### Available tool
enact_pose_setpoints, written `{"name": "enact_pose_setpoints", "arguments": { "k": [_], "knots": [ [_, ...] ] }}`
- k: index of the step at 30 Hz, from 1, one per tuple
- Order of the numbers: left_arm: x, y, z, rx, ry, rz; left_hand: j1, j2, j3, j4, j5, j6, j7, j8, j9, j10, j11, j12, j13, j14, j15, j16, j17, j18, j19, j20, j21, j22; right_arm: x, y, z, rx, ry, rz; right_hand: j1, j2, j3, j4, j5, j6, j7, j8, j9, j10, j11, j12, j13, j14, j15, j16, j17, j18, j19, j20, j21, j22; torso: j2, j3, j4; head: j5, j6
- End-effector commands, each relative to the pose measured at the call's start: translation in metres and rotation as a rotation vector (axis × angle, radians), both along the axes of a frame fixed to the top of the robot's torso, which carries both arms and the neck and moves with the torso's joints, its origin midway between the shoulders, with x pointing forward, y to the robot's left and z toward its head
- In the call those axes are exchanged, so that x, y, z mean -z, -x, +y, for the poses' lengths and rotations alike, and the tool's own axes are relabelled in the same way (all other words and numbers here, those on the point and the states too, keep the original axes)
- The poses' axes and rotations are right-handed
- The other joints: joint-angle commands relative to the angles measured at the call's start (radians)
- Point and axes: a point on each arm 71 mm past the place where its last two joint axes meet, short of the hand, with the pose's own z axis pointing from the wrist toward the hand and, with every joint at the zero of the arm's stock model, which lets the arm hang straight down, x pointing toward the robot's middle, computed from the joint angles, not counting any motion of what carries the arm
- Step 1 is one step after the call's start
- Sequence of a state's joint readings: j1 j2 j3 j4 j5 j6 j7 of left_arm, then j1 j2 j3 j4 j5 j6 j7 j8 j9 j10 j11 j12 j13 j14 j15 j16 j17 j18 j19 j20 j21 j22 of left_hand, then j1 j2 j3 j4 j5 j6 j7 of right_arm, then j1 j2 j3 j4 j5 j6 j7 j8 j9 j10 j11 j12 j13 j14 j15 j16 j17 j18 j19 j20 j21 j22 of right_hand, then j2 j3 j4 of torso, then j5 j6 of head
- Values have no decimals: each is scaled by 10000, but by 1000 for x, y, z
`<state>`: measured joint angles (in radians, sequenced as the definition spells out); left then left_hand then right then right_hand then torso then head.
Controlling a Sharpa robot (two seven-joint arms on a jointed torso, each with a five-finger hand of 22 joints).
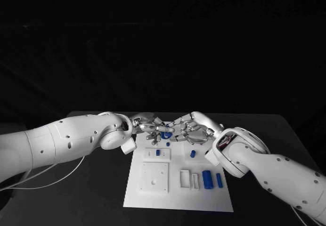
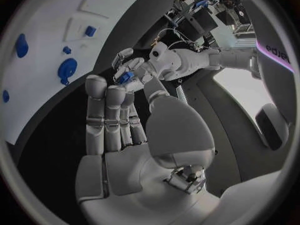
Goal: Assemble the parts on the task board
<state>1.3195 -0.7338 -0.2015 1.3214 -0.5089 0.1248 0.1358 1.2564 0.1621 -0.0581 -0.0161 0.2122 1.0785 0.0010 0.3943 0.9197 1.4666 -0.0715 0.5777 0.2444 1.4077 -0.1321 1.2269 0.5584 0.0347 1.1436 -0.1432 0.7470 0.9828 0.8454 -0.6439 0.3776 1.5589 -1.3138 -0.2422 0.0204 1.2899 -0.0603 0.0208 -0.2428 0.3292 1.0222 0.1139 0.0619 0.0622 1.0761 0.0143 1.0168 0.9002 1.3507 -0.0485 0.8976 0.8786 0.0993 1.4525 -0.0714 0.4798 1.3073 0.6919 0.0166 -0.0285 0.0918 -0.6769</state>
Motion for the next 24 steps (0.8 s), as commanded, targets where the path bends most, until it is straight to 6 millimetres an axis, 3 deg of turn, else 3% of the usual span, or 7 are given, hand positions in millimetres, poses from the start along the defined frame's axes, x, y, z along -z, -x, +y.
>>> {"name": "enact_pose_setpoints", "arguments": {
  "k": [1,11,24],
  "knots": [
    [-1,2,-5,416,50,-83,72,-7,1036,-1103,34,-99,-207,-56,-11,480,-66,-35,9,-25,-58,3,8,-102,-16,-67,21,9,4,2,3,-376,338,43,62,80,-40,-15,-124,4,25,4,13,-8,18,-4,2,-36,-35,36,11,118,-29,15,-50,497,2,8,-5,4,-15],
    [-1,3,-8,581,22,-50,70,-1,1032,-1116,31,-92,-207,-73,-19,481,-66,-43,17,-26,-65,-2,21,-112,-18,-78,24,19,6,2,5,-349,392,-28,149,259,470,-334,-587,731,-121,5,48,70,-84,66,97,-24,-107,42,28,76,-28,-50,59,513,-1,14,-13,20,-61],
    [-1,5,-10,792,-63,0,70,-2,1026,-1126,28,-85,-206,-83,-22,480,-65,-53,22,-34,-64,-16,15,-119,-26,-81,20,24,7,1,4,-152,323,-127,131,407,944,-361,-977,1349,-274,16,104,149,-182,92,157,7,-178,45,75,27,-1,-117,253,541,4,14,-11,27,-96]
  ]
}}
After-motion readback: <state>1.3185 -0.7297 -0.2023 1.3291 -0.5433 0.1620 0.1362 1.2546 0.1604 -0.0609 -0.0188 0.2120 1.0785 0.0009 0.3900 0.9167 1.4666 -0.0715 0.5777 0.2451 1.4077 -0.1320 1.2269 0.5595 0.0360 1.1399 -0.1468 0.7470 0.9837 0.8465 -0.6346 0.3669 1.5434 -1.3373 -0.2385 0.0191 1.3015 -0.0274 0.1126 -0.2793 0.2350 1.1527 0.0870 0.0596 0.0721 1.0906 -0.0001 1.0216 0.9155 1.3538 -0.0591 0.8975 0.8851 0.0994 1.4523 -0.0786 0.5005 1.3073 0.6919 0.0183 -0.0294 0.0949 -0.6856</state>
